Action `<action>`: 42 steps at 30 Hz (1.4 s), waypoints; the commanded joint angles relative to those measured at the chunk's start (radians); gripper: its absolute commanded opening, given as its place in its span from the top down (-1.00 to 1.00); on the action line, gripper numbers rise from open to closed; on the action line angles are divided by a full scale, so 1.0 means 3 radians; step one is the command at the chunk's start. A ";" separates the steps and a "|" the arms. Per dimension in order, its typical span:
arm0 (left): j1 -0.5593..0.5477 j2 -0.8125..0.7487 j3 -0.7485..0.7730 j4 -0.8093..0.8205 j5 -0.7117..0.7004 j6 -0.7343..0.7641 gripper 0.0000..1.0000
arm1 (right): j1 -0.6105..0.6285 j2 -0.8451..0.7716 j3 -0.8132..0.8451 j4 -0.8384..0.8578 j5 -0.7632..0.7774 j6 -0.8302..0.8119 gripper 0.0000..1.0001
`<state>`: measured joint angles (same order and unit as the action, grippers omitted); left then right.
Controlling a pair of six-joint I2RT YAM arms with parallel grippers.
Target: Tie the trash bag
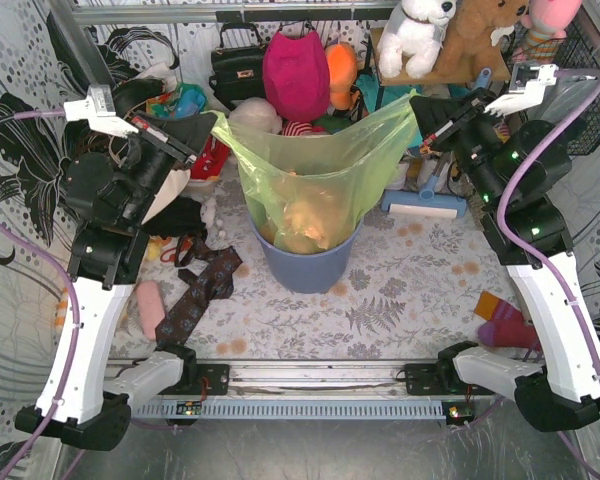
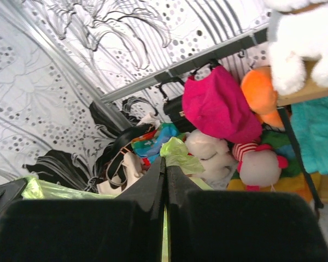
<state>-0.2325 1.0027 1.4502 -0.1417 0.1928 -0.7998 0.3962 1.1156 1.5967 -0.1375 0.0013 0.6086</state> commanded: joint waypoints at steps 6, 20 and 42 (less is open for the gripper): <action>0.0031 -0.0162 -0.0161 0.0140 -0.0370 0.0002 1.00 | -0.0001 -0.0093 -0.0063 -0.0108 0.0340 -0.0150 1.00; 0.0031 0.0050 -0.0303 0.1053 0.0952 -0.0268 0.09 | -0.0001 0.0038 0.0355 0.0122 -0.1530 -0.0596 -0.26; 0.0032 0.0099 -0.0260 0.1215 0.1406 -0.0476 -0.50 | 0.1210 0.1471 0.1603 -0.0338 -0.1460 -0.0933 -0.35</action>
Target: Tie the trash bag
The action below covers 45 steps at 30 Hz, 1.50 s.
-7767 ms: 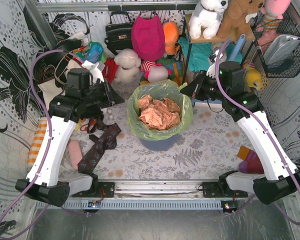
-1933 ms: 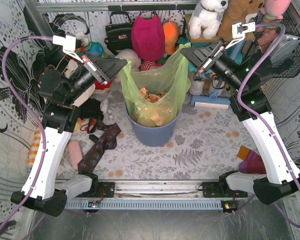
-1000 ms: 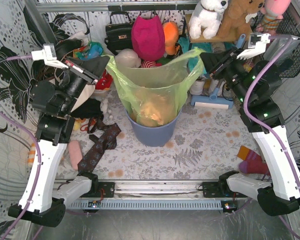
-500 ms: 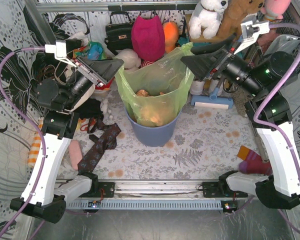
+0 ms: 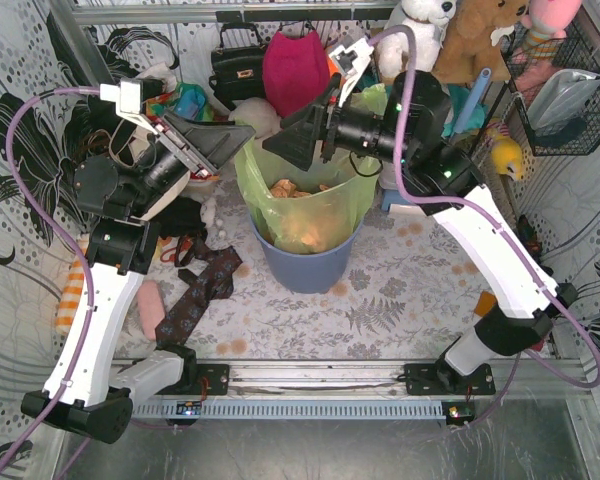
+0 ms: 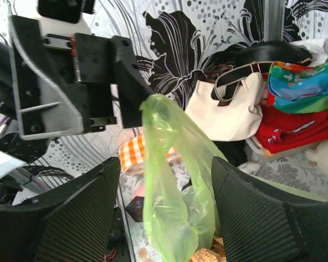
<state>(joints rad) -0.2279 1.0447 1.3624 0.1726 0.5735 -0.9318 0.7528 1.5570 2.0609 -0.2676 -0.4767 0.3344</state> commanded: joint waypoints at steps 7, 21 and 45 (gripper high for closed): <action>0.0015 -0.0031 0.0035 0.0191 0.0244 -0.0053 -0.57 | 0.0063 0.0152 -0.0122 0.0488 -0.0134 0.0251 -0.38; 0.0017 -0.0048 0.0126 0.0150 0.0399 0.0013 -0.68 | 0.0111 0.0311 -0.0185 0.0651 -0.0180 0.0395 0.20; 0.0014 -0.0335 0.0162 -0.0459 -0.0124 0.1321 -0.67 | 0.0113 0.0123 -0.0064 0.0616 -0.0034 0.0317 0.76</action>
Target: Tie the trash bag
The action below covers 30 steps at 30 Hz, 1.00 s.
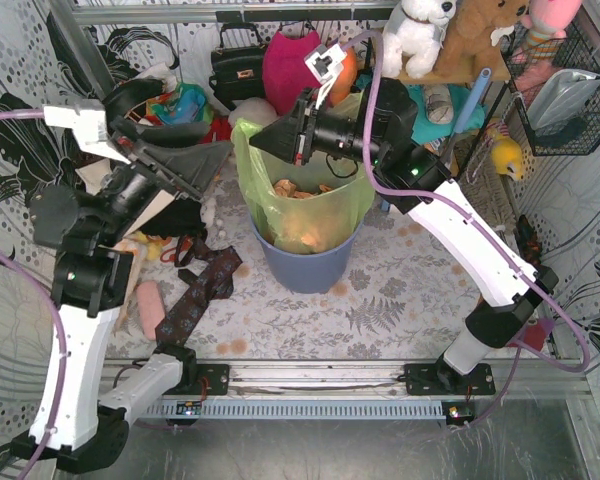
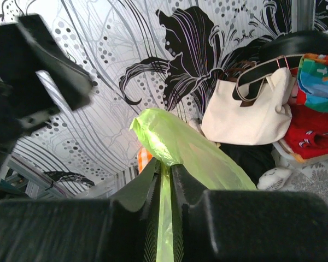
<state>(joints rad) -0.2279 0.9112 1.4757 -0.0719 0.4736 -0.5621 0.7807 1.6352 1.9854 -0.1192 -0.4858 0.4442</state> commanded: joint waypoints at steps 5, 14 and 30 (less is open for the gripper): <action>0.0014 0.0118 -0.0440 0.0795 0.0456 -0.0013 -0.66 | 0.0016 -0.0151 0.0290 0.0163 -0.0033 -0.0034 0.77; 0.0017 0.0101 -0.0692 0.1177 0.0665 -0.0049 -0.70 | 0.0020 -0.0104 0.0404 0.0251 -0.0106 0.0006 0.80; 0.0016 -0.0127 -0.1120 0.1320 0.0773 0.0145 -0.74 | 0.0021 0.0009 0.0710 -0.0673 0.0027 0.0008 -0.21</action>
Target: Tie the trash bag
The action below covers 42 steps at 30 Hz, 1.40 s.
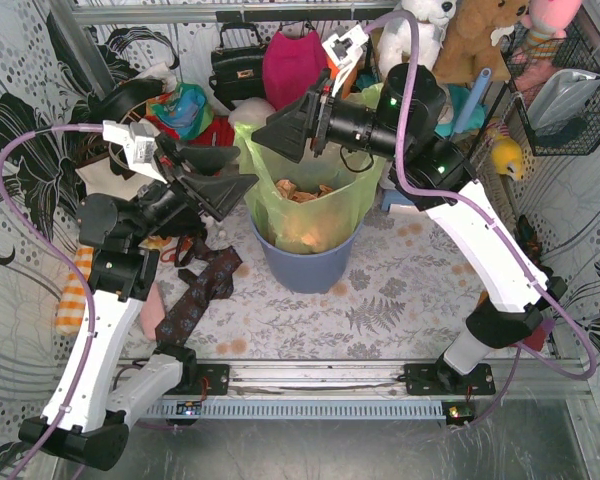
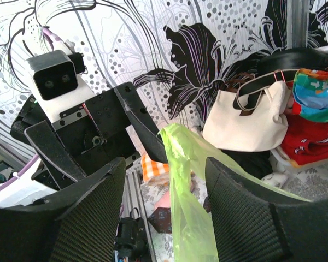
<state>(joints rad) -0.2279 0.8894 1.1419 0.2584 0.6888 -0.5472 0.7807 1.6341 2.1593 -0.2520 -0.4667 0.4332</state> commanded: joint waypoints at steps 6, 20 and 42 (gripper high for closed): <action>0.0016 -0.0021 -0.0018 0.0292 0.0091 0.0036 -0.74 | 0.0021 0.0073 0.0132 -0.0197 -0.0150 0.0079 -0.19; 0.0015 -0.0074 0.0010 0.0136 0.0003 0.0142 -0.75 | 0.0026 0.0451 0.0484 -0.0137 -0.0342 0.0228 0.56; 0.0015 -0.0049 0.0037 -0.0157 -0.0345 0.0426 -0.76 | 0.0026 0.0275 0.0436 -0.0031 -0.0347 0.0237 1.00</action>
<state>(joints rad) -0.2279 0.8810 1.1500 0.2214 0.6342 -0.4538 0.7815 1.7256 2.2120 -0.3218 -0.5442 0.4938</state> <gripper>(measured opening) 0.881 0.003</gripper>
